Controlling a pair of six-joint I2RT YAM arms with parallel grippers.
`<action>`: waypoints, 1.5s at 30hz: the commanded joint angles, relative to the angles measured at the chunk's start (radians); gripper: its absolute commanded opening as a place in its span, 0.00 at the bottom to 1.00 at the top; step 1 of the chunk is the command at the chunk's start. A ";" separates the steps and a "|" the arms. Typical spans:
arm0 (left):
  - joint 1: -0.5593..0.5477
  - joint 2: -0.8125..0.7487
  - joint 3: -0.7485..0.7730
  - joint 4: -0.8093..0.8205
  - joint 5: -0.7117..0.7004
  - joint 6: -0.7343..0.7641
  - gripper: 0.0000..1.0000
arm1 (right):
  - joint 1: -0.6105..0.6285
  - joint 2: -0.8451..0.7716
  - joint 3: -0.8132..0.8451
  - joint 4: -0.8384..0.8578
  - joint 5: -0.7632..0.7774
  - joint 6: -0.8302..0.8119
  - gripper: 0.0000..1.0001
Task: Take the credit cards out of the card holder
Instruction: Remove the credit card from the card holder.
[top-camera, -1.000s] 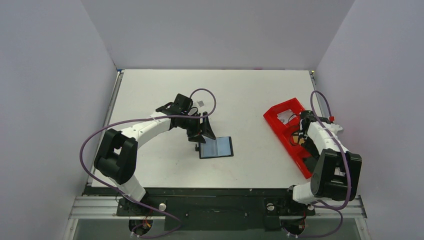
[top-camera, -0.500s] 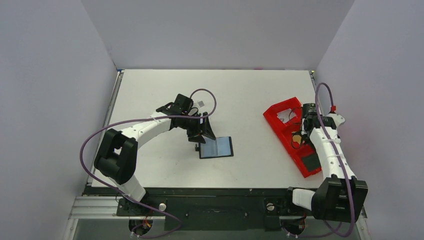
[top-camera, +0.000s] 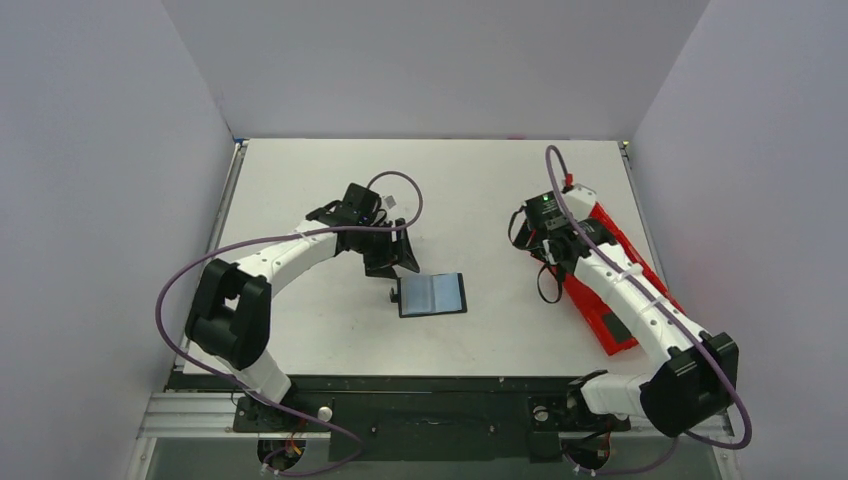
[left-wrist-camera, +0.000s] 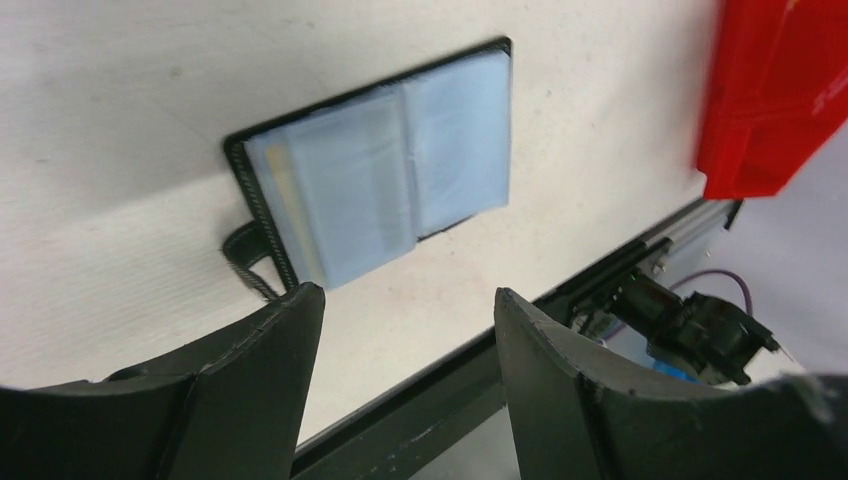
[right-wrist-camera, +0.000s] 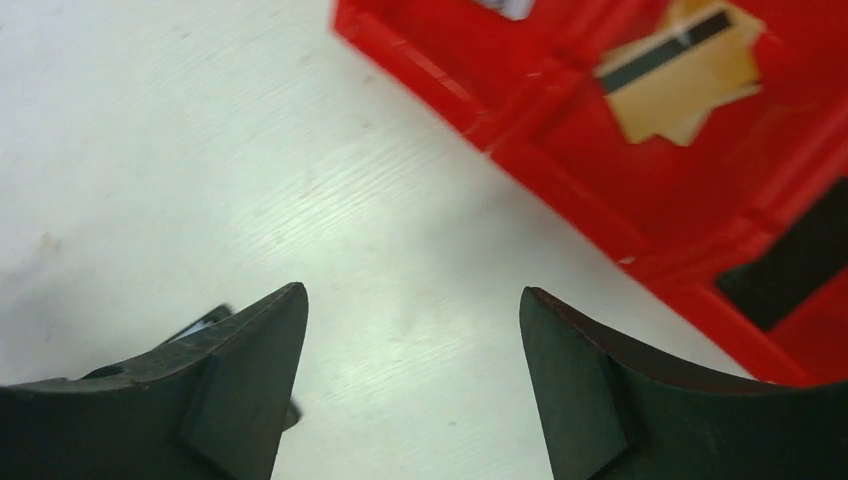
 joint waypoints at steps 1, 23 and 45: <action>0.021 -0.082 -0.013 -0.016 -0.150 0.002 0.61 | 0.133 0.080 0.062 0.154 -0.079 -0.022 0.74; 0.135 -0.216 -0.142 -0.030 -0.318 -0.043 0.61 | 0.470 0.477 0.139 0.445 -0.332 -0.056 0.69; 0.139 -0.209 -0.153 -0.016 -0.282 -0.043 0.61 | 0.521 0.645 0.155 0.414 -0.307 -0.040 0.55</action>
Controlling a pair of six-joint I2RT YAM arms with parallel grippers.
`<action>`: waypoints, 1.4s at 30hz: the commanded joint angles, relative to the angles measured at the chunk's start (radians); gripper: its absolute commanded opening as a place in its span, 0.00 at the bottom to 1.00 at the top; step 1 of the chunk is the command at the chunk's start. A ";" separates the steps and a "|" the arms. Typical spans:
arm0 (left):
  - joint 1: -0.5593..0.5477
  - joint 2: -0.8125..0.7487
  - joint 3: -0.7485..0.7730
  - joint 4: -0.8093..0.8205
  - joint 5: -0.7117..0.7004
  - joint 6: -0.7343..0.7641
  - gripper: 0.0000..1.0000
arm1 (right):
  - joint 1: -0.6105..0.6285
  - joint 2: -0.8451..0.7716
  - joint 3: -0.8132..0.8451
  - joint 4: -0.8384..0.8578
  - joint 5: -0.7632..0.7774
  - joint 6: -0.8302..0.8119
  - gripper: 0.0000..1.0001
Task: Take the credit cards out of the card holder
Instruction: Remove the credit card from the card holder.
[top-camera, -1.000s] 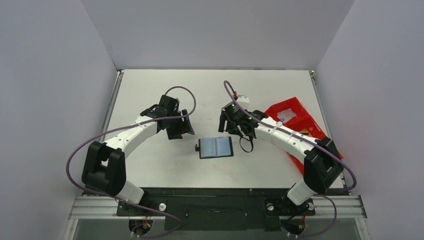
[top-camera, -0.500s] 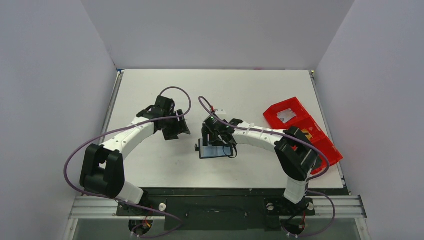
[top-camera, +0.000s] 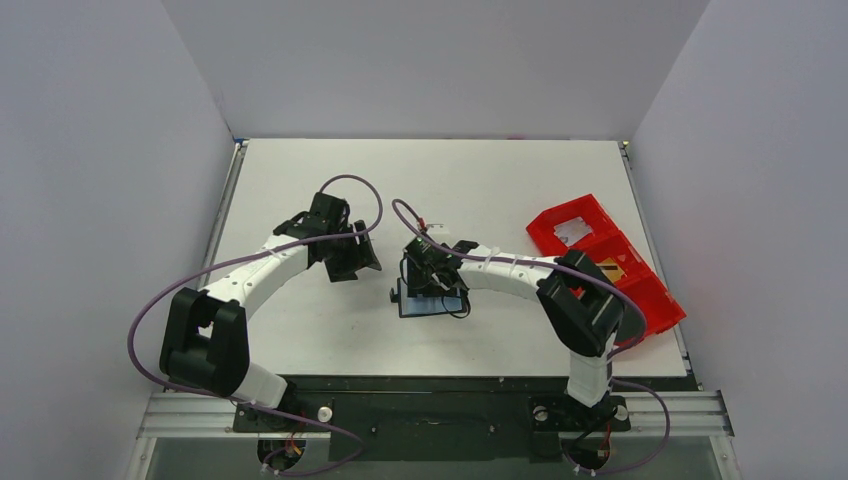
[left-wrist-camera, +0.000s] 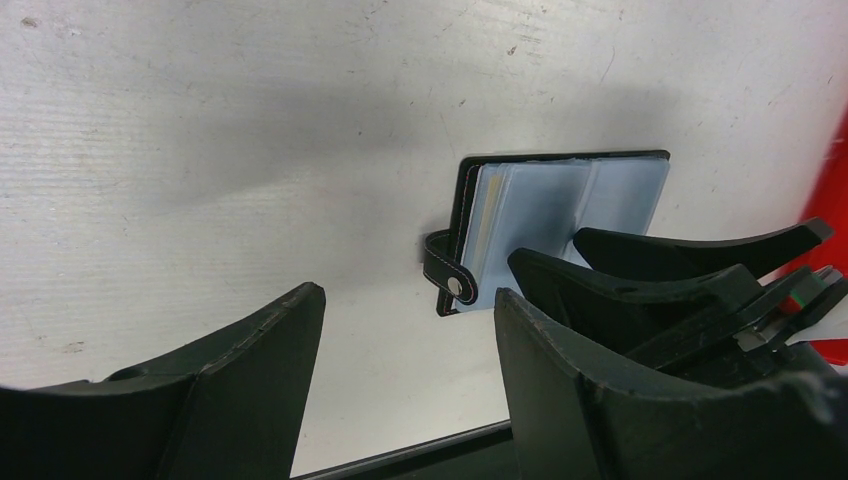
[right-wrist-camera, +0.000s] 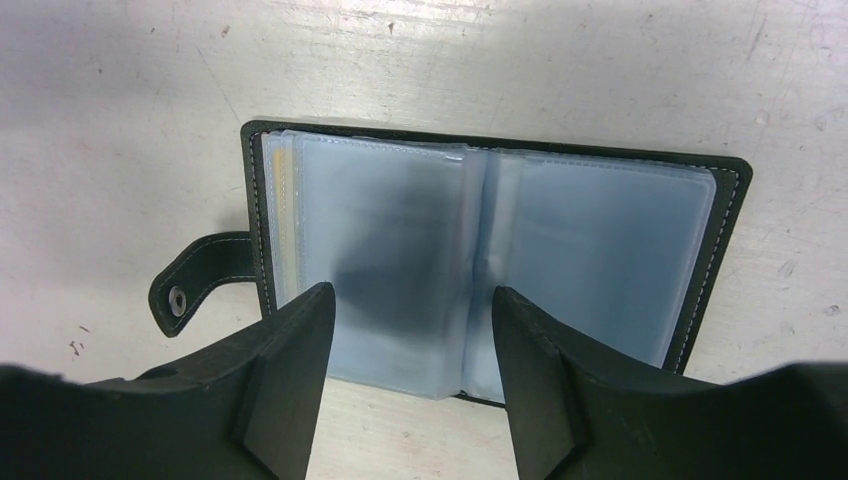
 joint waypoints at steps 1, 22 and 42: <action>0.008 -0.029 0.003 0.020 0.016 0.000 0.61 | 0.017 0.039 0.044 -0.020 0.052 0.000 0.54; 0.006 -0.021 -0.007 0.034 0.031 -0.001 0.61 | -0.007 0.079 -0.072 0.033 -0.012 0.013 0.24; -0.155 0.114 0.053 0.164 0.166 -0.096 0.61 | -0.125 0.062 -0.286 0.369 -0.304 0.049 0.00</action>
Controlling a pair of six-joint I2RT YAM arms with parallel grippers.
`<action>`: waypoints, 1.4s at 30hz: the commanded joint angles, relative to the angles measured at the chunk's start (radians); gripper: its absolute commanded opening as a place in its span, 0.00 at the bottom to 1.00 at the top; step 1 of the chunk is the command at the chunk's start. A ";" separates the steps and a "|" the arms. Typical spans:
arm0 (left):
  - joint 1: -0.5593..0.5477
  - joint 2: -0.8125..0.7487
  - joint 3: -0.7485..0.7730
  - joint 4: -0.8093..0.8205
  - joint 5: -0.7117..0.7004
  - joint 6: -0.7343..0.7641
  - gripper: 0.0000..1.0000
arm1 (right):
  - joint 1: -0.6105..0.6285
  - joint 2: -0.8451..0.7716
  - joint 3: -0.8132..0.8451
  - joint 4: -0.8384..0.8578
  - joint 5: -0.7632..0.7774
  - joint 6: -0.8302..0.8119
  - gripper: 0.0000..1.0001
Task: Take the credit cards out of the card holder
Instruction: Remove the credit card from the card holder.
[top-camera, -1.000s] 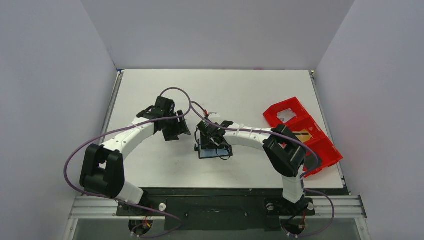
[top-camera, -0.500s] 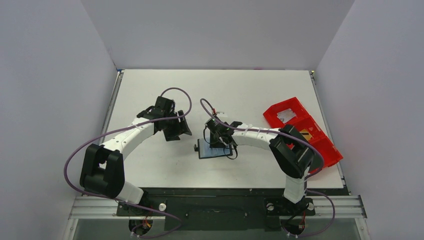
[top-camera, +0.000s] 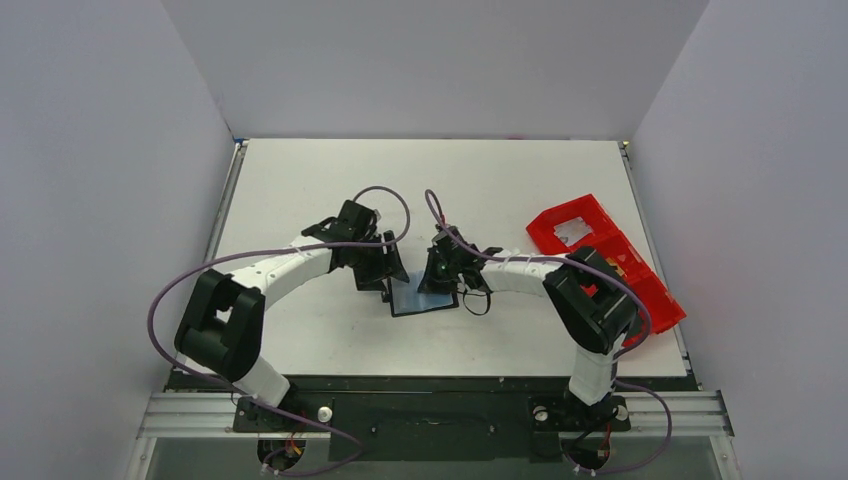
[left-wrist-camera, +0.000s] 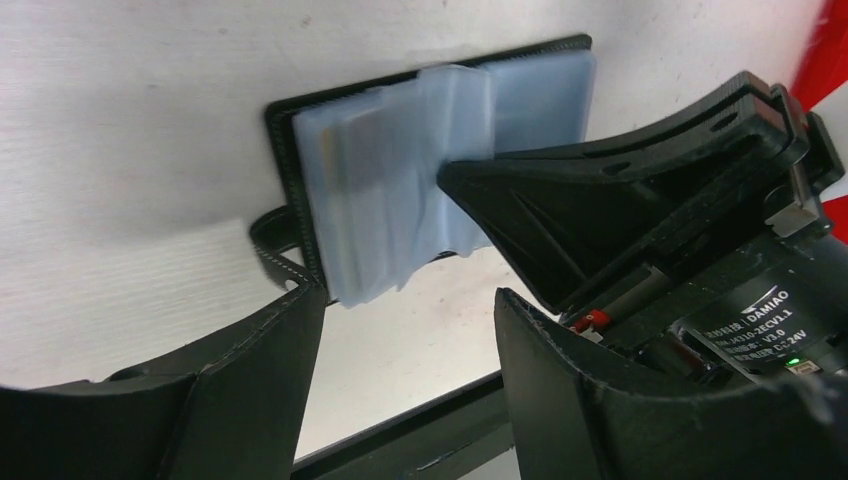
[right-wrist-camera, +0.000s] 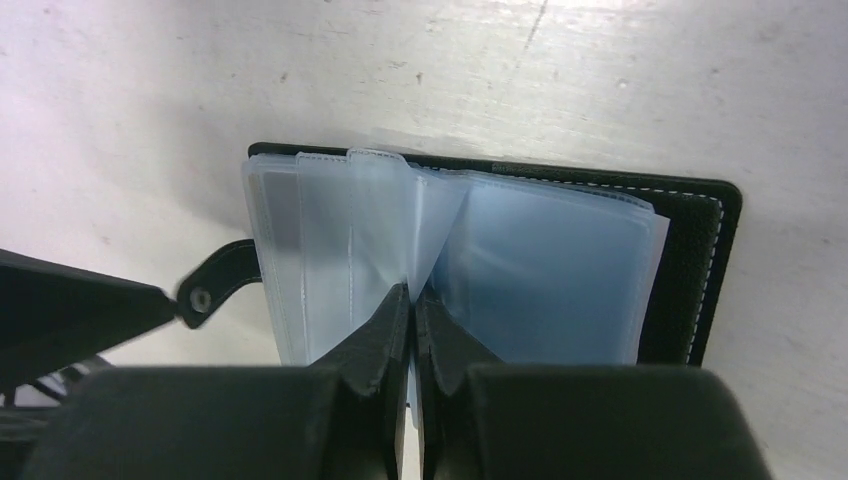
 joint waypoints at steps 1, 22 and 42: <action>-0.040 0.045 0.060 0.095 0.060 -0.044 0.60 | 0.004 0.092 -0.079 0.024 -0.036 0.004 0.00; -0.062 0.158 0.053 0.129 -0.011 -0.041 0.56 | -0.024 0.087 -0.139 0.085 -0.065 0.020 0.00; -0.060 0.217 0.021 0.218 0.030 -0.055 0.56 | -0.032 -0.009 -0.113 0.083 -0.082 0.028 0.20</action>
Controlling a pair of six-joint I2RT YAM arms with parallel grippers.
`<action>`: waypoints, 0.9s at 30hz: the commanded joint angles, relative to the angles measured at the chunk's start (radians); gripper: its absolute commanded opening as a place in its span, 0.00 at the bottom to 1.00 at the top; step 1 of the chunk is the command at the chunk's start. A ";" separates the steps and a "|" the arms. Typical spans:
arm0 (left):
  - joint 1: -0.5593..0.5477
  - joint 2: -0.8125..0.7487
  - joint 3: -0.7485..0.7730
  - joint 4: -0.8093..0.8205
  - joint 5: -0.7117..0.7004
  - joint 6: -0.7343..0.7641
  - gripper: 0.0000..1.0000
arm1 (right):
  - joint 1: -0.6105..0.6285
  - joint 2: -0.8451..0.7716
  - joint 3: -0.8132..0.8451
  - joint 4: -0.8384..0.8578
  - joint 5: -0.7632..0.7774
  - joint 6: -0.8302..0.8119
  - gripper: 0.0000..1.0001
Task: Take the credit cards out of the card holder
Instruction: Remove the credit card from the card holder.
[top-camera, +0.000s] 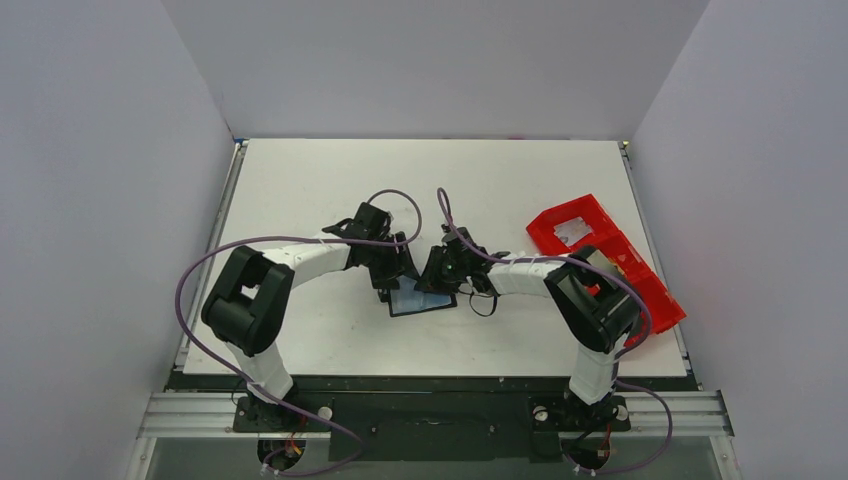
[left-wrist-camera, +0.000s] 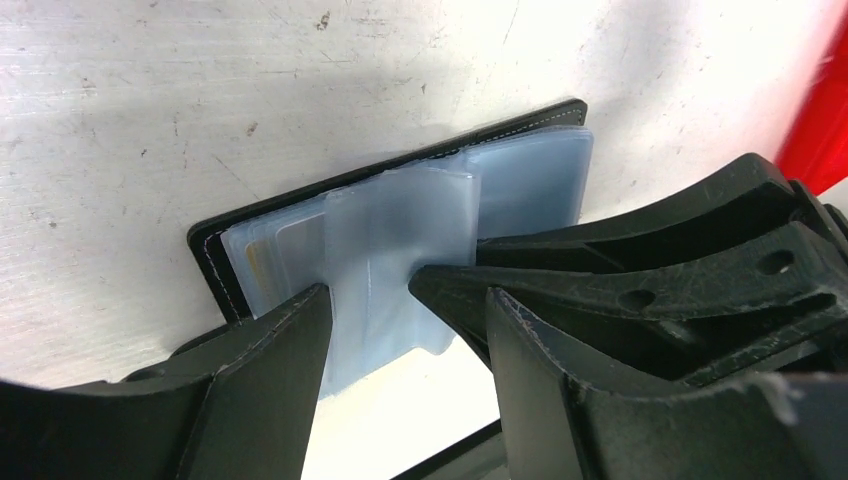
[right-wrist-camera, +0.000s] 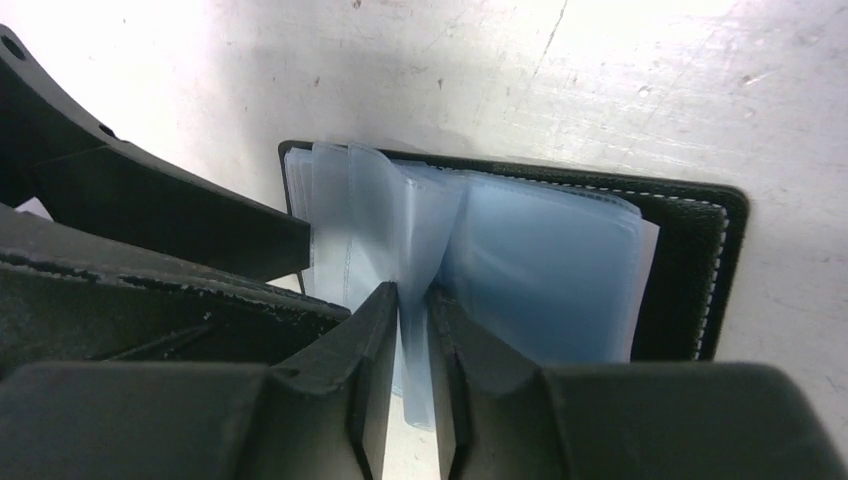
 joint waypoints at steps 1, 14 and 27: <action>-0.001 0.026 -0.006 0.037 0.003 0.000 0.56 | 0.010 -0.026 -0.022 -0.111 0.045 -0.025 0.24; 0.004 0.034 -0.019 0.085 0.050 -0.024 0.56 | 0.016 -0.121 0.017 -0.225 0.108 -0.061 0.35; -0.001 0.045 -0.011 0.129 0.098 -0.040 0.56 | 0.038 -0.233 0.005 -0.288 0.176 -0.088 0.38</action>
